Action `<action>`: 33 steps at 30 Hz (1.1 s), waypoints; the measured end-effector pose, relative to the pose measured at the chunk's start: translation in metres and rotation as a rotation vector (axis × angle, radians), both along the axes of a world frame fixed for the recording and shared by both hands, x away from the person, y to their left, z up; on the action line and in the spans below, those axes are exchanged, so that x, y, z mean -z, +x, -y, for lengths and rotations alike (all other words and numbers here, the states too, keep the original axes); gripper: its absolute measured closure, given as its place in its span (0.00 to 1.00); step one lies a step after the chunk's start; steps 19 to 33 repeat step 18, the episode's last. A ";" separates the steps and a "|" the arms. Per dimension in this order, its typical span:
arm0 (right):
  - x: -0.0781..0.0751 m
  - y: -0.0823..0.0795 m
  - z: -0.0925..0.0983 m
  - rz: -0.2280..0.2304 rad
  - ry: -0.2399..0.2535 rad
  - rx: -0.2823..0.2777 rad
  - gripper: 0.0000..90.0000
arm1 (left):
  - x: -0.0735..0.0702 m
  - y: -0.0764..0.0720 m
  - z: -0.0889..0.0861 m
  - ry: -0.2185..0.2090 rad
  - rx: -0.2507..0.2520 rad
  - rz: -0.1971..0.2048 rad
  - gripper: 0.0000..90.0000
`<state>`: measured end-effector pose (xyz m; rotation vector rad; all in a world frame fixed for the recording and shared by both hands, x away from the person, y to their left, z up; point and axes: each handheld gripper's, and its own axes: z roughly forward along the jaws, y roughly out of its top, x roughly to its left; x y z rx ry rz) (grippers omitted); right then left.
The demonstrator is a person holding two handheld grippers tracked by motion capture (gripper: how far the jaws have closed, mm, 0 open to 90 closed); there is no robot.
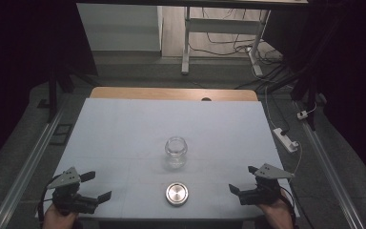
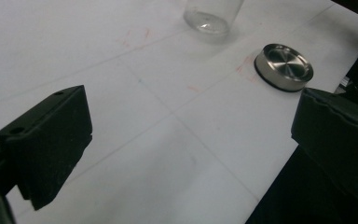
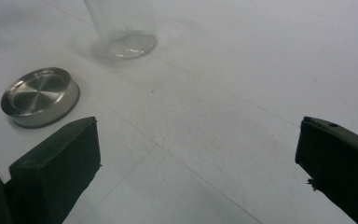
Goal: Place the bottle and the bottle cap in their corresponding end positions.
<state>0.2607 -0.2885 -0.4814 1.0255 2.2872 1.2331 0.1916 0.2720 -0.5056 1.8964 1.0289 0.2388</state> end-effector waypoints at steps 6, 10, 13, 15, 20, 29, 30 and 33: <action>0.006 -0.005 0.013 -0.024 -0.021 0.048 0.00 | 0.009 -0.010 -0.009 0.023 -0.046 -0.031 0.00; 0.011 -0.009 0.018 -0.050 -0.032 0.071 0.00 | 0.014 -0.014 -0.010 0.067 -0.067 -0.056 0.00; 0.012 -0.012 0.021 -0.059 -0.029 0.089 0.00 | 0.015 -0.016 -0.009 0.090 -0.079 -0.061 0.00; 0.012 -0.013 0.022 -0.063 -0.037 0.095 0.00 | 0.015 -0.015 -0.009 0.091 -0.080 -0.070 0.00; 0.012 -0.013 0.021 -0.063 -0.042 0.097 0.00 | 0.016 -0.014 -0.009 0.083 -0.086 -0.081 0.00; 0.012 -0.013 0.021 -0.063 -0.042 0.097 0.00 | 0.016 -0.014 -0.009 0.083 -0.086 -0.081 0.00; 0.012 -0.013 0.021 -0.063 -0.042 0.097 0.00 | 0.016 -0.014 -0.009 0.083 -0.086 -0.081 0.00; 0.012 -0.013 0.021 -0.063 -0.042 0.097 0.00 | 0.016 -0.014 -0.009 0.083 -0.086 -0.081 0.00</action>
